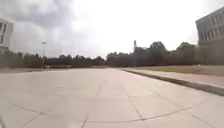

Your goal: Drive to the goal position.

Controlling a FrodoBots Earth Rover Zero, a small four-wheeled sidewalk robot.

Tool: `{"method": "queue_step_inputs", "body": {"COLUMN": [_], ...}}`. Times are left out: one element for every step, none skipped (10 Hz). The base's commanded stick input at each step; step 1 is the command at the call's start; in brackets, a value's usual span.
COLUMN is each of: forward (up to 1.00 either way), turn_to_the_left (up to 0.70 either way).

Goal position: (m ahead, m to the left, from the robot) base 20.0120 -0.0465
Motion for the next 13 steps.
{"method": "queue_step_inputs", "body": {"forward": [1.00, 1.00, 1.00, 1.00, 1.00, 1.00, 1.00, 1.00, 1.00, 1.00, 1.00, 1.00, 1.00], "turn_to_the_left": [0.00, 0.00, 0.00, 0.00, 0.00, 0.00, 0.00, 0.00, 0.00, 0.00, 0.00, 0.00, 0.00]}}
